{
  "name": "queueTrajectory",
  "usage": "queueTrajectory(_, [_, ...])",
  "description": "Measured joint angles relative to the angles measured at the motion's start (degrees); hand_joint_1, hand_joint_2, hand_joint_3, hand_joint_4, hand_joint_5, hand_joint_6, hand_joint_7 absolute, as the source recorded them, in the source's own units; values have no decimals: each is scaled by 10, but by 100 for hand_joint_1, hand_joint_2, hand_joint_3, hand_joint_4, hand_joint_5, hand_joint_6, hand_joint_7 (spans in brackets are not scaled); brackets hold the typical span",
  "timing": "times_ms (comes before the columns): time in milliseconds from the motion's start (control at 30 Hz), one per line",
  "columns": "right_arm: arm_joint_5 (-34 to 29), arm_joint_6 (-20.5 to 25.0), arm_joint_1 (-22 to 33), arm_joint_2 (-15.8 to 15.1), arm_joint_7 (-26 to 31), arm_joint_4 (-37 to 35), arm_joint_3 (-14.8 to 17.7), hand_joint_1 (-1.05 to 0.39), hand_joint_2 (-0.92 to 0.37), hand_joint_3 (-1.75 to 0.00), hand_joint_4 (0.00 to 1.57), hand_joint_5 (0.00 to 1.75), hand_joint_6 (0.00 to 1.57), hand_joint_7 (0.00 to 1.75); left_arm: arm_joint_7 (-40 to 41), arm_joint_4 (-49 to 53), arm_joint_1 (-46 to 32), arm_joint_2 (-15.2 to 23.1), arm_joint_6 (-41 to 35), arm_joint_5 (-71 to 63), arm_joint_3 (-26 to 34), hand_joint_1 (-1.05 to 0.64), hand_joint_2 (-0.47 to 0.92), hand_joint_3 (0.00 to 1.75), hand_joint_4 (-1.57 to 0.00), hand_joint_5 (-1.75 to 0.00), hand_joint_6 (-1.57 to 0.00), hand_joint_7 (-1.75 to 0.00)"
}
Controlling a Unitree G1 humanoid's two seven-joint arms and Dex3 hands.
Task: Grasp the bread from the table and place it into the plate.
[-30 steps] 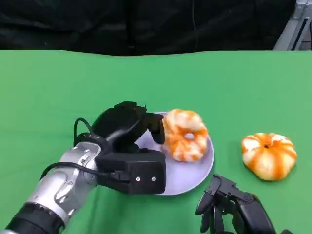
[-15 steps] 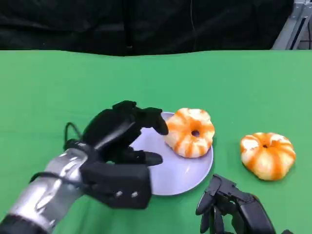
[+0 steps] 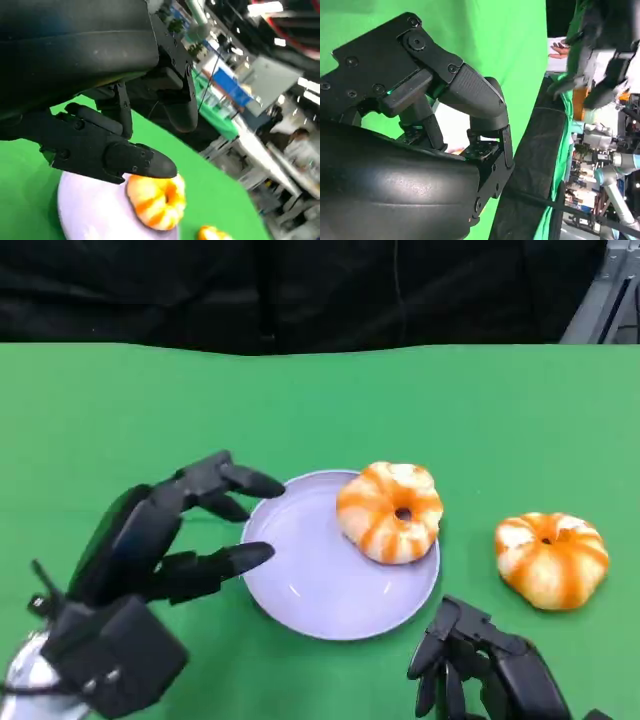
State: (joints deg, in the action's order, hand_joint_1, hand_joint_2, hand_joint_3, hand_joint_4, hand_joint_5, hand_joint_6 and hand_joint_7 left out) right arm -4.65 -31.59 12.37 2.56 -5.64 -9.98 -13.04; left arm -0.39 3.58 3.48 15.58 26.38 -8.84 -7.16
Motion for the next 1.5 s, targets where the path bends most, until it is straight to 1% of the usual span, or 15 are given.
queueTrajectory(33, [0,-1,2,0,-1,0,0,-50,-56,-145,75,175,59,175,-1,-9,-16,-9,6,17,7,-22,88,31,-68,-134,-73,-96])
queueTrajectory(67, [1,-2,5,0,-2,1,0,-50,-56,-145,75,175,60,175,-1,-17,-31,-16,11,29,12,-19,76,56,-69,-136,-73,-104])
queueTrajectory(133, [6,-3,11,0,-4,2,0,-50,-56,-145,75,175,60,175,-1,-29,-60,-31,24,42,19,-18,67,75,-70,-137,-73,-108])
queueTrajectory(167, [8,-3,12,0,-5,2,0,-49,-56,-145,73,175,59,175,-1,-30,-70,-34,28,43,22,-11,57,99,-70,-144,-75,-119])
queueTrajectory(233, [9,-4,13,0,-5,3,1,-48,-57,-144,70,175,57,175,-1,-39,-91,-44,33,48,30,-6,49,120,-71,-155,-73,-133])
queueTrajectory(267, [10,-5,14,1,-5,4,2,-48,-57,-144,70,175,57,175,-1,-46,-106,-52,40,56,32,-5,48,123,-70,-157,-73,-136])
queueTrajectory(433, [11,-18,22,1,-1,5,7,-45,-63,-133,65,175,50,175,3,-53,-166,-83,55,65,43,-8,49,124,-72,-171,-67,-150])
queueTrajectory(533, [4,-32,23,1,11,6,11,-41,-65,-131,64,175,49,175,4,-53,-181,-94,61,63,53,-9,48,125,-71,-174,-69,-155])
queueTrajectory(600, [-12,-34,25,5,30,9,13,-40,-69,-121,61,175,45,175,4,-50,-182,-98,63,64,61,-11,49,124,-73,-174,-70,-153])
queueTrajectory(767, [-36,-29,27,10,61,26,23,-39,-74,-110,59,175,42,174,4,-49,-183,-109,48,68,86,-9,49,124,-76,-174,-71,-151])
queueTrajectory(1067, [-19,8,22,11,55,53,30,-39,-71,-120,63,175,44,174,3,-87,-234,-149,14,94,92,-8,46,128,-78,-174,-74,-149])
queueTrajectory(1200, [-15,8,41,10,49,64,28,-39,-71,-119,64,175,44,175,-10,-106,-274,-157,13,115,83,-8,49,124,-75,-174,-73,-149])
queueTrajectory(1333, [-15,8,48,10,46,67,27,-39,-72,-118,64,175,44,175,-16,-113,-279,-157,11,119,81,-8,50,123,-75,-174,-73,-149])
queueTrajectory(1367, [-15,8,48,10,45,68,27,-41,-72,-116,65,175,46,175,-17,-114,-279,-157,11,121,81,-8,51,119,-74,-174,-71,-154])
queueTrajectory(1500, [-30,-16,57,-5,42,64,25,-41,-73,-115,66,175,49,175,-40,-109,-292,-158,20,138,71,-9,53,114,-74,-174,-71,-156])
